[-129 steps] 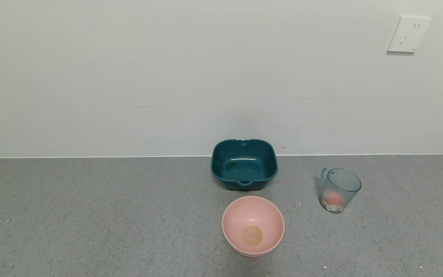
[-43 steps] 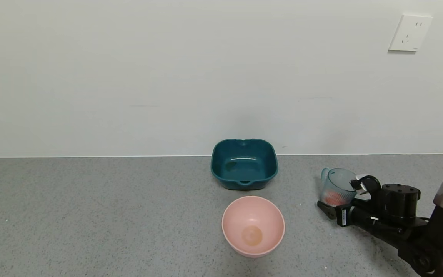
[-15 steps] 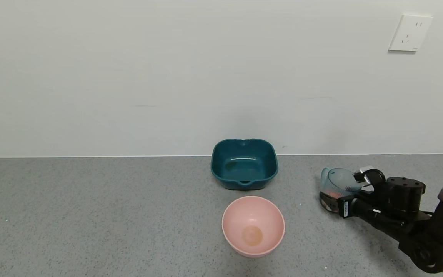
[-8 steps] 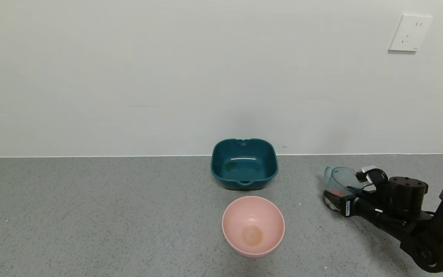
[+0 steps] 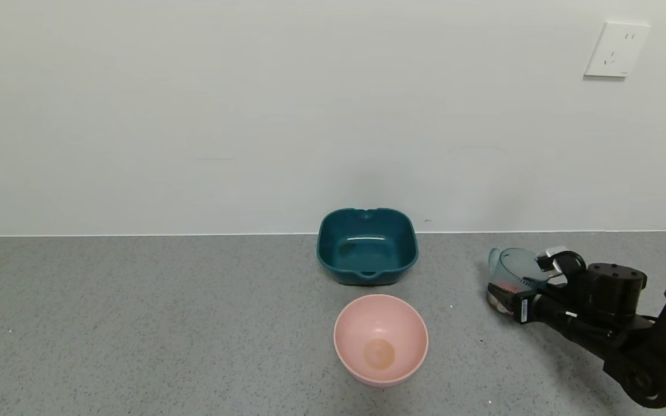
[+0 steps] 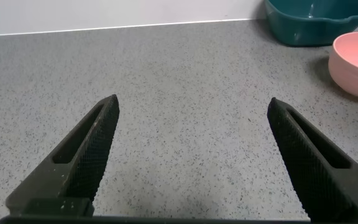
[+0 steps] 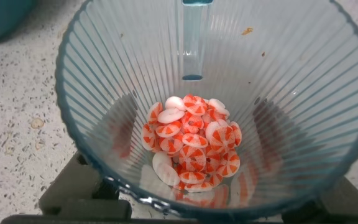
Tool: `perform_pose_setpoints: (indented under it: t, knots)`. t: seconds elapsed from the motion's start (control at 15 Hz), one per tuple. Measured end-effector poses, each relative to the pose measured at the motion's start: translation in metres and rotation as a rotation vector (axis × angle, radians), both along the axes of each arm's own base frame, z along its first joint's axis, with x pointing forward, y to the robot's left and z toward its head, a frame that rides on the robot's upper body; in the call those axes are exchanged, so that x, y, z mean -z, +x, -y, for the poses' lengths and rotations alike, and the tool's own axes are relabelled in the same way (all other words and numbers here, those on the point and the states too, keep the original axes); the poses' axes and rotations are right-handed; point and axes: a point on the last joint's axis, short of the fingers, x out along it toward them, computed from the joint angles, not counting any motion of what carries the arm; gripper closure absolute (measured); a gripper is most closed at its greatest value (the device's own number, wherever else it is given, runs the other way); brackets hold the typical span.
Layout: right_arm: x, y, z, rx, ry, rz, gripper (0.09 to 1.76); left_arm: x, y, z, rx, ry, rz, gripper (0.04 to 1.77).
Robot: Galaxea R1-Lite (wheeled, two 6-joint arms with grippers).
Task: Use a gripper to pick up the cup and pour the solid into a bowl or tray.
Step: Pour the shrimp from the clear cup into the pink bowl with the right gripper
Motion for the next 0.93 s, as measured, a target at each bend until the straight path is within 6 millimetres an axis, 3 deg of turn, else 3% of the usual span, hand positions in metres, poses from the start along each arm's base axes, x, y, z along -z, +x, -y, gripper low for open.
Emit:
perform_pose_setpoints:
  t: [0.4, 0.93]
  knots:
    - [-0.021, -0.01, -0.003, 0.015, -0.055, 0.056, 0.5, 0.0, 0.0, 0.0, 0.0, 0.0, 0.0, 0.09]
    - [-0.062, -0.025, -0.043, -0.01, -0.175, 0.203, 0.51, 0.0, 0.0, 0.0, 0.0, 0.0, 0.0, 0.09]
